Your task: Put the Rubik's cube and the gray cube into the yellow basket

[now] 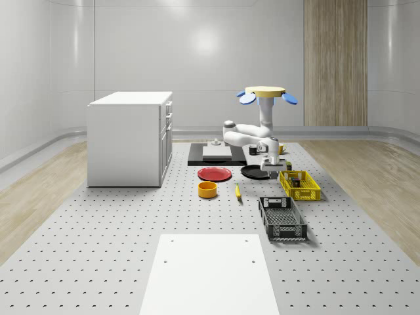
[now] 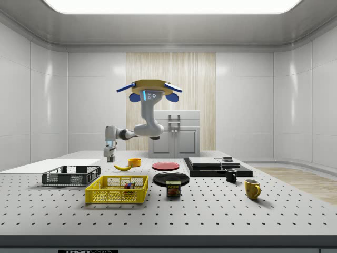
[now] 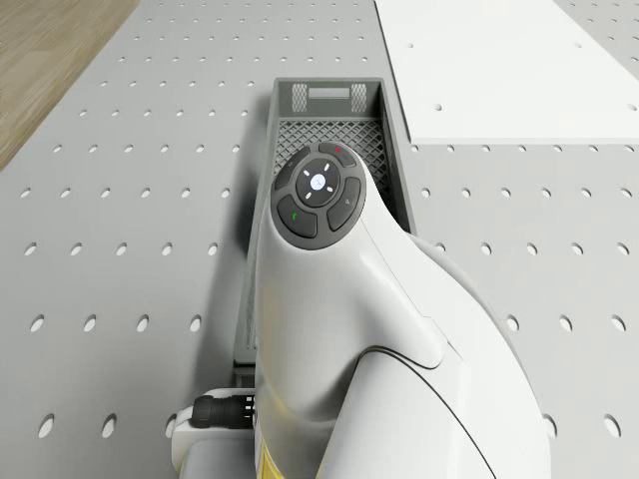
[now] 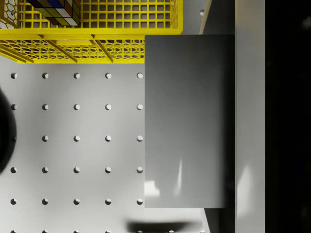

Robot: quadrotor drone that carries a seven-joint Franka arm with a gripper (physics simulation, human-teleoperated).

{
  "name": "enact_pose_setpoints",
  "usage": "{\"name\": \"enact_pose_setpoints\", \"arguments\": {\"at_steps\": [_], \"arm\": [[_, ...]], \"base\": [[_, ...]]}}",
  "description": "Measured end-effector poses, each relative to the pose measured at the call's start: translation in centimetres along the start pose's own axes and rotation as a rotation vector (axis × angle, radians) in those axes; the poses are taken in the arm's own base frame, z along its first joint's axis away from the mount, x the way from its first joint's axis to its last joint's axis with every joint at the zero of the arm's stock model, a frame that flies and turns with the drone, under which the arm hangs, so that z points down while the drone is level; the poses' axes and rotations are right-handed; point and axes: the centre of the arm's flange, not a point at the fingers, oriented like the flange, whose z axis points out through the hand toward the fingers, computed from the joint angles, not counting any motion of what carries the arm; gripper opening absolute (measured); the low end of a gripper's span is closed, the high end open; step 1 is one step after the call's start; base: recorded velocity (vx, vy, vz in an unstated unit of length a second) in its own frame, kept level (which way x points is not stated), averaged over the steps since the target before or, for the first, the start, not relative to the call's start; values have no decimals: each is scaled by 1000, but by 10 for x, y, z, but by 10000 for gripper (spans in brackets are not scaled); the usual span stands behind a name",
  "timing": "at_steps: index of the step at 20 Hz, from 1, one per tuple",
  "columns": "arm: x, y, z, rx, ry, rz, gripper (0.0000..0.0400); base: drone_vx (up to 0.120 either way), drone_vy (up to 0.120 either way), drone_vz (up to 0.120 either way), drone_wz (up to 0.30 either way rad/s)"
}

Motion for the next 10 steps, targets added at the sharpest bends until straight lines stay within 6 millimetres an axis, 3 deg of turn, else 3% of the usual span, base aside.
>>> {"name": "enact_pose_setpoints", "arguments": {"at_steps": [5, 10], "arm": [[0, 0, 0, 0, 0, 0, 250], [0, 0, 0, 0, 0, 0, 250]], "base": [[-8, 120, 0, 0], [-120, 120, 0, 0]]}}
